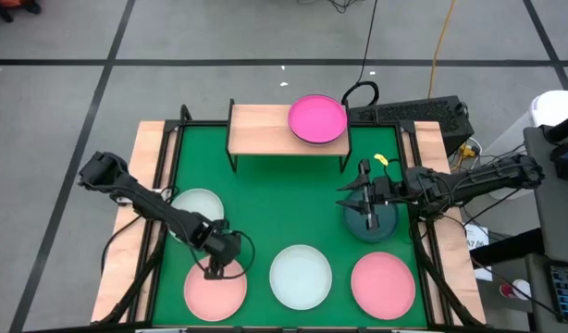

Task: Place and stack plates onto a shelf
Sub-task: Stack the light orange plate on top of the pink plate

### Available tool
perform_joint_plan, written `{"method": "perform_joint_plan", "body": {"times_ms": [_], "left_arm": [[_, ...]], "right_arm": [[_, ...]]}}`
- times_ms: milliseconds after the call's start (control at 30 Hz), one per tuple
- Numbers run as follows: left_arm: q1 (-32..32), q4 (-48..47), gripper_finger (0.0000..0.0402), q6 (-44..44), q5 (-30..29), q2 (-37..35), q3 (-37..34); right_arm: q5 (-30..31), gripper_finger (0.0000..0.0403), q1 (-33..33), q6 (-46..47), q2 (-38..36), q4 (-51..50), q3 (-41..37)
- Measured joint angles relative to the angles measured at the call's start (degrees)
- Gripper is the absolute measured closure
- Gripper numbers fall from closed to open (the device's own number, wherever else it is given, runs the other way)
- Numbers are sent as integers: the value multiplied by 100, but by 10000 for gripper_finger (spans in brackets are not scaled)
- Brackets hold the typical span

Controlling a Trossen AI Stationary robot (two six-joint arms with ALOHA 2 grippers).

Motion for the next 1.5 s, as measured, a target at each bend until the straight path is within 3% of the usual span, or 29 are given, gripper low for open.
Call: {"method": "perform_joint_plan", "body": {"times_ms": [200, 500, 800, 1100, 1233, 1500], "left_arm": [[0, 270, 262, 44, 2, 355, 0], [128, 324, 386, 161, 408, 412, 4], [488, 277, 390, -88, 561, -254, -3], [1275, 464, 390, -875, -222, -1573, -4], [1738, 1077, 390, -845, -546, -1996, -4], [2813, 2311, 380, -294, -462, -2339, 0]], "right_arm": [[0, 266, 0, 2, 0, -48, 0], [2, 266, 0, 1, 2, -49, 0], [160, 266, -2, 0, 24, -61, 2], [155, 266, -2, 0, 48, -45, 2], [155, 266, -2, 0, 50, -42, 2], [155, 266, -2, 2, 50, -34, 2]]}}
